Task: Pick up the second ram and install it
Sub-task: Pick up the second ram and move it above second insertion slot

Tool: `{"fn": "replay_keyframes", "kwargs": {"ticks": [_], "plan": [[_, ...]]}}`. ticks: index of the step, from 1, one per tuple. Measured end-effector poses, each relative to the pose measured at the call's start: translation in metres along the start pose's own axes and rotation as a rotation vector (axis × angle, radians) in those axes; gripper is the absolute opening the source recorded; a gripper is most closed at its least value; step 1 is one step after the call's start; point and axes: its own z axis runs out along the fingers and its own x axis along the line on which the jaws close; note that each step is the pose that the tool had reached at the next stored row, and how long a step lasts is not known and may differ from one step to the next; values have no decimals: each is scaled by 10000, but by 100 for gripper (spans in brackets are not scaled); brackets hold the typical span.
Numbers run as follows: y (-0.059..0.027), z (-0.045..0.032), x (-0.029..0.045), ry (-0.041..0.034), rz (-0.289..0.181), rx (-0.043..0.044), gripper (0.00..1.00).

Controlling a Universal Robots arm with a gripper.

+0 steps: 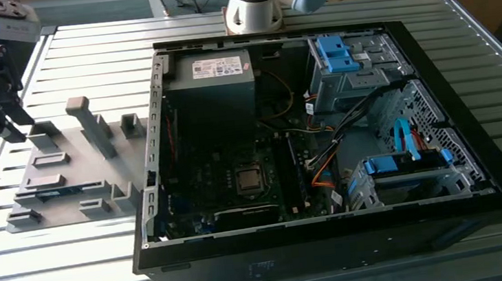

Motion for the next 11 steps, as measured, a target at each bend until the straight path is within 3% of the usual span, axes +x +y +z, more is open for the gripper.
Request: {"fn": "replay_keyframes", "kwargs": {"ticks": [11], "plan": [[0,27,1,0,0,0,37]]}}
